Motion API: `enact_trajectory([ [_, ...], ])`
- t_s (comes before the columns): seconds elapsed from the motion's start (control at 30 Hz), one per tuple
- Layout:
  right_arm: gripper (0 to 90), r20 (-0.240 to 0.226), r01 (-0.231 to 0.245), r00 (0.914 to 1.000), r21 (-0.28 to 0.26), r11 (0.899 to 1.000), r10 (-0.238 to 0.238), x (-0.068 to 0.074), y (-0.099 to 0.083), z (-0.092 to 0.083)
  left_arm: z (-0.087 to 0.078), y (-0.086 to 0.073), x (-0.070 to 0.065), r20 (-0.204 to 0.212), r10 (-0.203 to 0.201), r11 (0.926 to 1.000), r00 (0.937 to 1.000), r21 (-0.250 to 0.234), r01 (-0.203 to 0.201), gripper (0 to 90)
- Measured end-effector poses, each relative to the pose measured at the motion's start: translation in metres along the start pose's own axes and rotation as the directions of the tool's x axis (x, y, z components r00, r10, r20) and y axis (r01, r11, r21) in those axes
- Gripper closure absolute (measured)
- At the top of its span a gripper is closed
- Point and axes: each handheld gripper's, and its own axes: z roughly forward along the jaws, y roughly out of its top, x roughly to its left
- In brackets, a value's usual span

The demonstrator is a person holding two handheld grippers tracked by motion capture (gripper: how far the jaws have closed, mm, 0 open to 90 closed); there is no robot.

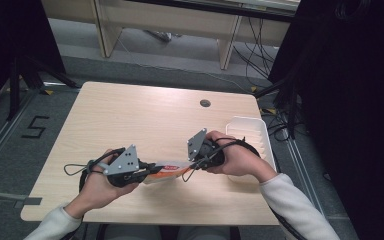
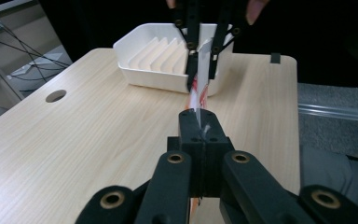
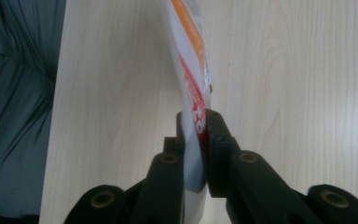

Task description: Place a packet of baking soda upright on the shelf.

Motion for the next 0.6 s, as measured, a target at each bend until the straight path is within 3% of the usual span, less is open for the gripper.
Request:
enact_trajectory([
  [0.07,90.0,-0.014,-0.053,0.9985,0.009,0.999,0.054,0.002,0.0,-0.003,0.0,-0.002,0.003,-0.009,-0.008,0.9999,0.9999,-0.007,0.008,90.0],
  [0.17,90.0,-0.031,-0.088,0.9957,-0.015,0.996,0.087,0.001,0.0,-0.007,0.0,-0.007,0.008,-0.026,-0.039,0.9989,0.9989,-0.029,0.038,90.0],
  [0.27,90.0,-0.04,-0.079,0.9962,-0.046,0.996,0.078,-0.002,0.0,-0.007,0.0,-0.009,0.011,-0.033,-0.053,0.9979,0.9981,-0.039,0.052,90.0],
  [0.4,90.0,-0.046,-0.146,0.9883,-0.019,0.989,0.145,0.0,0.003,-0.013,0.004,-0.016,0.015,-0.03,-0.093,0.9942,0.9952,-0.057,0.091,90.0],
  [0.47,90.0,-0.056,-0.14,0.9888,-0.025,0.99,0.138,-0.003,0.005,-0.014,0.007,-0.02,0.017,-0.031,-0.094,0.9945,0.9951,-0.05,0.092,89.8],
  [0.53,90.0,-0.071,-0.146,0.987,-0.01,0.989,0.145,-0.006,0.005,-0.016,0.013,-0.025,0.016,-0.042,-0.089,0.9954,0.9952,-0.04,0.087,86.8],
  [0.57,90.0,-0.075,-0.169,0.9827,0.011,0.986,0.17,-0.006,0.005,-0.018,0.015,-0.026,0.016,-0.047,-0.083,0.9964,0.9954,-0.016,0.083,81.6],
  [0.6,90.0,-0.072,-0.154,0.9854,0.014,0.988,0.154,-0.009,0.005,-0.019,0.017,-0.029,0.017,-0.054,-0.09,0.9959,0.9945,0.007,0.09,73.9],
])
